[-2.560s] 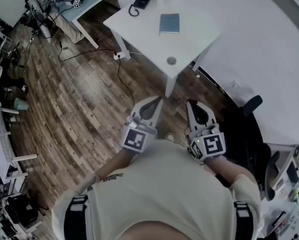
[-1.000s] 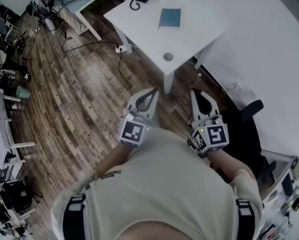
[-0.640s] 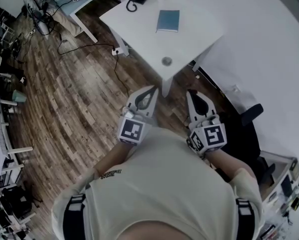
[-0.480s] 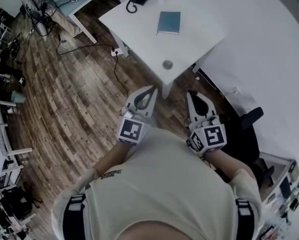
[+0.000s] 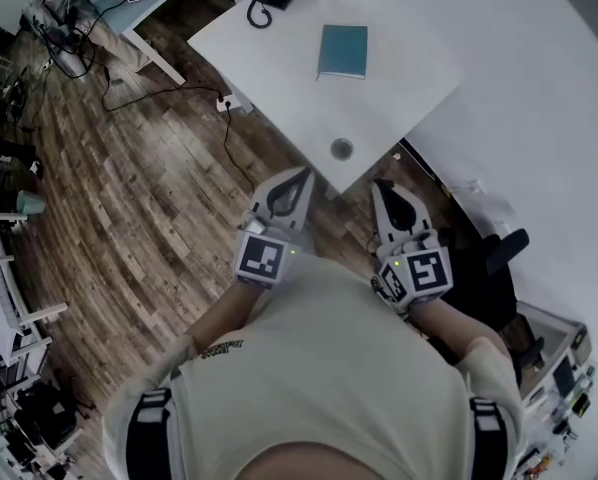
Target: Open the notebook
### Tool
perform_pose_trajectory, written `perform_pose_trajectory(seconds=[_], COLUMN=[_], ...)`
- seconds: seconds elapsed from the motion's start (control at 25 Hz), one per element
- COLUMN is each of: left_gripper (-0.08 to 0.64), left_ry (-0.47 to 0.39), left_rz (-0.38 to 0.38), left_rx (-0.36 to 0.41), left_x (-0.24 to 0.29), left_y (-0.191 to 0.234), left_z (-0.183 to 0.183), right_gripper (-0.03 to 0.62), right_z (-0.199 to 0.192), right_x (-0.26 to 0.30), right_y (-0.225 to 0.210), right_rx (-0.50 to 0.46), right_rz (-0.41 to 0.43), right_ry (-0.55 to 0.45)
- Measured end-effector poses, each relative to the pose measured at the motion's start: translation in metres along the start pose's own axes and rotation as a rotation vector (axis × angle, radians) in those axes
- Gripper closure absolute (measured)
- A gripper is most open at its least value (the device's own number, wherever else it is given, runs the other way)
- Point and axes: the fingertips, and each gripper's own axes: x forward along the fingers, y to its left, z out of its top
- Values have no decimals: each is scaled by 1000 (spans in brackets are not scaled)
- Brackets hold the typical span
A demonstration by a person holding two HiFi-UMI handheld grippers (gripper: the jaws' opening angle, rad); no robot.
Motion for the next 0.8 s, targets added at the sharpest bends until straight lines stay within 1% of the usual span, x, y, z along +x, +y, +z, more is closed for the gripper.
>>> perform_pose_trajectory(seconds=[0.2, 0.32, 0.64, 0.8], left_gripper=[552, 552, 552, 552], left_ry=[18, 21, 14, 1], left_rz=[-26, -54, -158, -196], left_rx=[-10, -9, -3, -17], left_x=[32, 52, 108, 127], left_y=[45, 67, 114, 128], left_z=[2, 6, 18, 22], right_gripper=[589, 589, 589, 589], right_z=[13, 23, 46, 55], right_x=[52, 77, 144, 166], right_y=[-11, -19, -49, -59], right_rx=[0, 4, -2, -10], right_rz=[-19, -42, -135, -158], right_ry=[10, 12, 16, 23])
